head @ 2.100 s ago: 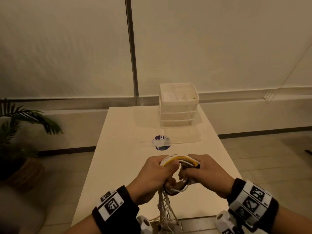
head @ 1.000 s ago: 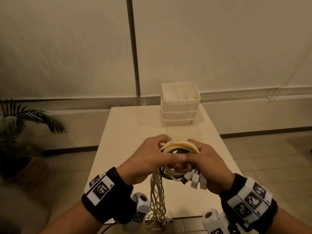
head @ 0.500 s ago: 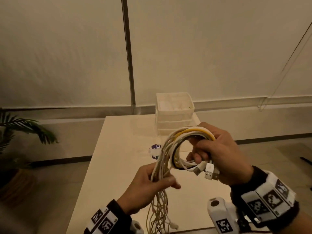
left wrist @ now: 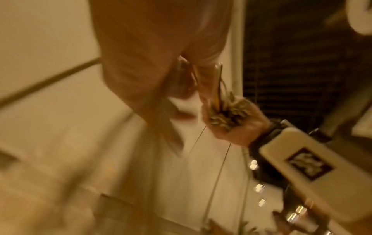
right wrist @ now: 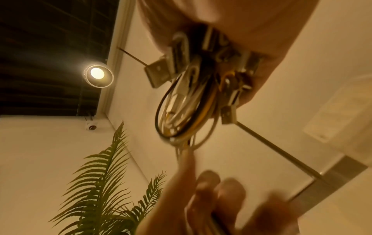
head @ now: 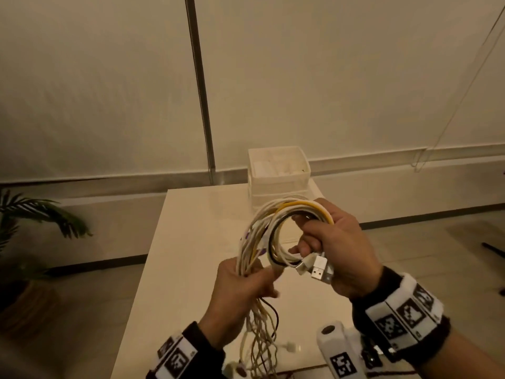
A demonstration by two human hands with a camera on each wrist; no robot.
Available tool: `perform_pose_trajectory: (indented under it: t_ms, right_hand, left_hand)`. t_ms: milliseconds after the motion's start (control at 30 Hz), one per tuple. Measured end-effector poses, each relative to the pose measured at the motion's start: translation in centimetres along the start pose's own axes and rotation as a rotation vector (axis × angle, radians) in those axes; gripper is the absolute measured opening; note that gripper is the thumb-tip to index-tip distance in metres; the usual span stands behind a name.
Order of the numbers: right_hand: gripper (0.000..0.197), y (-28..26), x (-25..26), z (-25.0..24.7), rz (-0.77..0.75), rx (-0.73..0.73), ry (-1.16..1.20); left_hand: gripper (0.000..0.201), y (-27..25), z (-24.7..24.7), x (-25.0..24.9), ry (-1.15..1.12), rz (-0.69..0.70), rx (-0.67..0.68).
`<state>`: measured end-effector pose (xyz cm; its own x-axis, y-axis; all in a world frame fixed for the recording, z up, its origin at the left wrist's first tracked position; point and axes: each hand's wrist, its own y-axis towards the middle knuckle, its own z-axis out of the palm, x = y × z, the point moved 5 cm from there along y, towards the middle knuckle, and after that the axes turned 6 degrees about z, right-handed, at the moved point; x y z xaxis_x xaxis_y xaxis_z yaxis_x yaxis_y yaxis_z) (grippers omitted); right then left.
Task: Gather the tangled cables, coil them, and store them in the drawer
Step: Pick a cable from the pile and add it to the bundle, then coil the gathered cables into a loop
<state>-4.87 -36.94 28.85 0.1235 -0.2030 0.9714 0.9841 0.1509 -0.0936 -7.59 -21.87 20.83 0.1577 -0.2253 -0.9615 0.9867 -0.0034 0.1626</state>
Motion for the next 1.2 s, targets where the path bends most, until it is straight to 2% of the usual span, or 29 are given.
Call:
perform_pose_trajectory:
  t_ms: [67,100,133,233,300,400,533,667,767,800,900,933,1000,1100,1133,1200]
  right_hand:
    - [0.024,0.1,0.9,-0.7,-0.001,0.053,-0.068]
    - [0.020,0.0,1.1,-0.7,0.011,0.096,-0.100]
    - [0.015,0.0,1.2,-0.6,0.026,0.146,-0.125]
    - [0.014,-0.2,0.9,-0.1,0.064,0.233,-0.174]
    - [0.013,-0.4,1.2,-0.1,0.070,0.256,-0.171]
    - [0.022,-0.9,1.5,-0.7,0.107,0.278,-0.111]
    - [0.031,-1.2,1.5,-0.9,0.153,0.284,-0.081]
    - [0.033,-1.4,1.4,-0.5,0.178,0.305,-0.084]
    - [0.037,-1.4,1.5,-0.3,0.181,0.283,-0.120]
    - [0.039,-1.4,1.6,-0.4,0.180,0.273,-0.120]
    - [0.038,-1.1,2.2,-0.9,0.170,0.216,-0.046]
    - [0.037,-1.1,2.3,-1.1,0.162,0.193,-0.029]
    - [0.031,-1.2,2.5,-1.2,0.136,0.187,-0.065]
    - [0.012,-1.0,2.0,-0.8,0.090,0.203,-0.131]
    - [0.011,-0.9,1.9,-0.6,0.077,0.205,-0.148]
    - [0.019,-0.5,1.4,-0.4,0.089,0.195,-0.180]
  left_hand:
    - [0.042,0.0,-0.4,-1.6,0.050,-0.043,0.320]
    - [0.051,0.2,-0.5,-2.4,0.048,-0.039,0.422]
    - [0.054,0.7,-0.6,-3.4,0.021,-0.010,0.452]
    - [0.035,2.4,-0.3,-5.9,0.072,0.120,0.297]
    - [0.029,2.6,0.0,-6.0,0.040,0.140,0.262]
    - [0.029,2.1,-0.2,-6.0,-0.094,0.049,0.285]
    - [0.032,2.3,-0.4,-5.7,-0.103,0.008,0.355]
    - [0.023,1.9,0.2,-5.0,-0.118,-0.059,0.362]
    - [0.041,1.5,0.8,-5.2,-0.147,-0.108,0.435]
    - [0.039,1.6,0.9,-5.5,-0.154,-0.113,0.451]
    - [0.009,1.2,0.8,-5.0,-0.185,-0.144,0.470]
    - [0.004,0.7,0.8,-4.2,-0.233,-0.171,0.482]
    - [0.013,-0.2,0.5,-2.3,-0.344,-0.271,0.426]
    - [0.058,-0.6,0.7,-1.3,-0.347,-0.333,0.425]
    - [0.066,-0.2,0.7,-1.6,-0.293,-0.276,0.407]
    - [0.076,0.8,0.8,-3.2,-0.138,-0.032,0.373]
